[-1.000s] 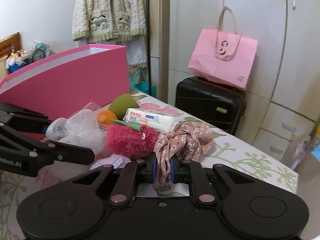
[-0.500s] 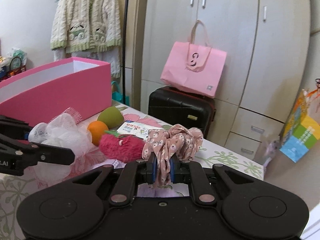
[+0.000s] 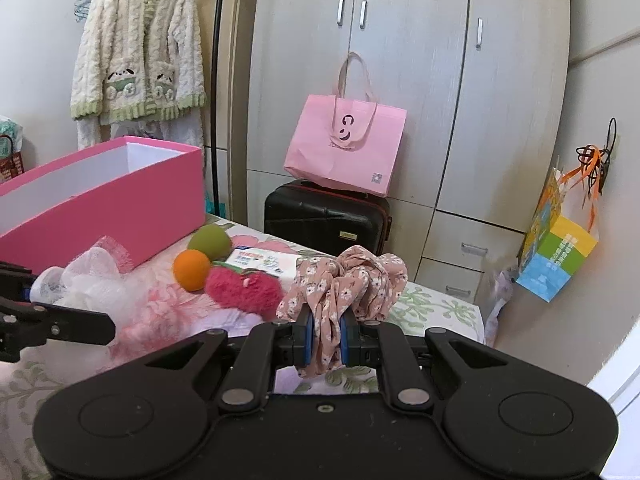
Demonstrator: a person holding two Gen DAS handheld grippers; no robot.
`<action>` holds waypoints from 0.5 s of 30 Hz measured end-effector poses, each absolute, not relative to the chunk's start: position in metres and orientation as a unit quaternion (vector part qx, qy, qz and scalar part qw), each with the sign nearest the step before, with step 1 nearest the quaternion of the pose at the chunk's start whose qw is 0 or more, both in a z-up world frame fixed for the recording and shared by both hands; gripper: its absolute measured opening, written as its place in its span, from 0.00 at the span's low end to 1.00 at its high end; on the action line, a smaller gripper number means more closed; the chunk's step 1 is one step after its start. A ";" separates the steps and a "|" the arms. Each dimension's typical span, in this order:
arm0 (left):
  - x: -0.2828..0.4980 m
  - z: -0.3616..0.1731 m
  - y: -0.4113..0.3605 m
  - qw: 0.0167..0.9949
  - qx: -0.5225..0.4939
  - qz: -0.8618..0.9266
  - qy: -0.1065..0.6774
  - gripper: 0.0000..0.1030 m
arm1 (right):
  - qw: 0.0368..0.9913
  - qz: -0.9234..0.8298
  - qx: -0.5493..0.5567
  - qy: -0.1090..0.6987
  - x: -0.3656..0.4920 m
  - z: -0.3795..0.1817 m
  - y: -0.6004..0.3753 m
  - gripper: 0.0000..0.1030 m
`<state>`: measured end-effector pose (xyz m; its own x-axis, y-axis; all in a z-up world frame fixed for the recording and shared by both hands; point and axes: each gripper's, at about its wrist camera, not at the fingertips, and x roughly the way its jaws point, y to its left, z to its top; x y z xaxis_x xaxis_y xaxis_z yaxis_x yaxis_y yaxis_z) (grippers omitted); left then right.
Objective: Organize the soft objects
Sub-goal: 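Grasp the mesh puff with the left gripper while the right gripper grasps the pink scrunchie, then carry the mesh puff in the left gripper over the pink box while the right gripper carries the scrunchie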
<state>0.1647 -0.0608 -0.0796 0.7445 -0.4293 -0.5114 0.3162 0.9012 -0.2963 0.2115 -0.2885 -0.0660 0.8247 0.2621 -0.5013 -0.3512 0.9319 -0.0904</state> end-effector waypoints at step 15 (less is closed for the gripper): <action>0.128 -0.081 -0.030 0.912 -0.106 -0.239 0.315 0.39 | 0.943 0.198 -0.092 0.252 0.136 -0.064 -0.263 0.15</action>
<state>0.1282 -0.0301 -0.0814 0.6864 -0.5034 -0.5248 0.3703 0.8630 -0.3435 0.1355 -0.2631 -0.0645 0.7950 0.3266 -0.5112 -0.4191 0.9049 -0.0737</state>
